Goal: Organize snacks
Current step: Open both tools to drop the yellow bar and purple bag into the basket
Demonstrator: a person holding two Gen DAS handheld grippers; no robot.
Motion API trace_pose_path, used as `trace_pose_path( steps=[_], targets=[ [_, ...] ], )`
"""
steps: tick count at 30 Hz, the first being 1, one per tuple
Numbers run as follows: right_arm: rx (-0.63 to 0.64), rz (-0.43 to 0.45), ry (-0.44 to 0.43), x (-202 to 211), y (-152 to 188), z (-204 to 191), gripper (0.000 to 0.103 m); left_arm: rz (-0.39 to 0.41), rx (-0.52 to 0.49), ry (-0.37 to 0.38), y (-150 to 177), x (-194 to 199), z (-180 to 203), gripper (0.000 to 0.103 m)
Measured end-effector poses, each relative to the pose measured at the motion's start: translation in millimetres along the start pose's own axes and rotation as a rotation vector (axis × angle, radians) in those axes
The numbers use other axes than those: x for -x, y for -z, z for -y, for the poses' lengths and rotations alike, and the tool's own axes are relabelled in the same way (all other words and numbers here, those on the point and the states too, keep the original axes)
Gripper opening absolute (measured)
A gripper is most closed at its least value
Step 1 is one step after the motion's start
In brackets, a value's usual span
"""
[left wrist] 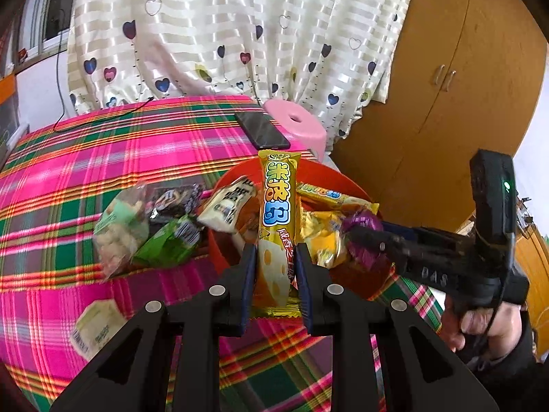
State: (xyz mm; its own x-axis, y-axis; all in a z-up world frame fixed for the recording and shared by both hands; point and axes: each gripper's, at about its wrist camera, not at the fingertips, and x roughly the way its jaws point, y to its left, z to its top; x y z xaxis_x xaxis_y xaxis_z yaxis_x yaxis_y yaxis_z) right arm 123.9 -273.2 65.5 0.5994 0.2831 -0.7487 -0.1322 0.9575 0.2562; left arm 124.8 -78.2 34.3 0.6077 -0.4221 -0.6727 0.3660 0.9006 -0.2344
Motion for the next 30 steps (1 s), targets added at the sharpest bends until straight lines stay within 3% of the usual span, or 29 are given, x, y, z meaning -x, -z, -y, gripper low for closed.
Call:
trace_pose_path(
  steps=[14,16,18,20,30],
  targets=[
    [-0.007,-0.016,-0.038,2.0,4.3,3.2,0.032,-0.106,0.018,0.043,-24.9,-61.0,12.0,0.024],
    [-0.008,-0.017,-0.039,2.2,4.4,3.4,0.032,-0.106,0.025,0.047,-26.9,-64.7,10.3,0.028],
    [-0.008,-0.017,-0.037,2.2,4.6,2.9,0.032,-0.095,0.032,0.05,-28.3,-64.1,8.0,0.045],
    [-0.007,-0.016,-0.036,2.3,4.5,2.7,0.032,-0.073,0.041,0.05,-28.9,-60.3,5.1,0.053],
    [0.019,-0.026,-0.056,2.1,11.6,-8.9,0.031,-0.037,0.09,0.048,-19.4,-32.7,-14.3,0.053]
  ],
)
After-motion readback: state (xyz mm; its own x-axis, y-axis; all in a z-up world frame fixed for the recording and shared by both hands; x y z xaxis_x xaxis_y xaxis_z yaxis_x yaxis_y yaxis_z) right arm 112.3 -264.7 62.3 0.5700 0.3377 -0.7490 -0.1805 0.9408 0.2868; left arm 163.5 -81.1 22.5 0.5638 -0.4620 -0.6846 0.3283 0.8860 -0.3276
